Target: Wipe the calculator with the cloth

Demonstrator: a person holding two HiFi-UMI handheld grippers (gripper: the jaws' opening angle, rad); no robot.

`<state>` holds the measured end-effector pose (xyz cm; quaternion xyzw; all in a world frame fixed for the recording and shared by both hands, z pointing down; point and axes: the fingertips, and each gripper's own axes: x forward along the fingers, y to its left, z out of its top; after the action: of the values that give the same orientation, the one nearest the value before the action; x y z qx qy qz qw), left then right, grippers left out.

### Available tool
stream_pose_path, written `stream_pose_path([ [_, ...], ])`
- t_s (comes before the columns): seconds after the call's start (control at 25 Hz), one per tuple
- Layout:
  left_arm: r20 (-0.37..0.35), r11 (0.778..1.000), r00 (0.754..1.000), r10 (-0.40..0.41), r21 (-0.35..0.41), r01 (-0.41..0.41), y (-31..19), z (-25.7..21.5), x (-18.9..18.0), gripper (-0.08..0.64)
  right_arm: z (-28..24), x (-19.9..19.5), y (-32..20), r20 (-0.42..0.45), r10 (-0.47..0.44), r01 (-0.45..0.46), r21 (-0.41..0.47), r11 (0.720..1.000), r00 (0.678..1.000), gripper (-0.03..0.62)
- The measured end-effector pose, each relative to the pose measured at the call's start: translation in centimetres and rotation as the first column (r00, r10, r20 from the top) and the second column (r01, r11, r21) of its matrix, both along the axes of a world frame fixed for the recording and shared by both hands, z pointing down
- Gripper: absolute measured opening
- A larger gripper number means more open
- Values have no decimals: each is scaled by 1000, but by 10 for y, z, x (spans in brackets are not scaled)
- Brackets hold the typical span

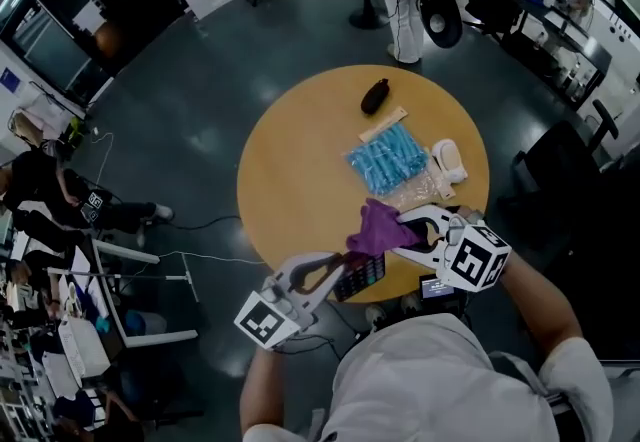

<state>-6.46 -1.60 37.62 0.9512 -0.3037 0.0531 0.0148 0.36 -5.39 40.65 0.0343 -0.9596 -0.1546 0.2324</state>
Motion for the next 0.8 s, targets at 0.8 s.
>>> stream_pose_path([
  [0.8, -163, 984, 984, -73, 150, 98, 9, -50, -8, 43, 97, 16, 61, 169, 211, -45, -669, 741, 963, 118],
])
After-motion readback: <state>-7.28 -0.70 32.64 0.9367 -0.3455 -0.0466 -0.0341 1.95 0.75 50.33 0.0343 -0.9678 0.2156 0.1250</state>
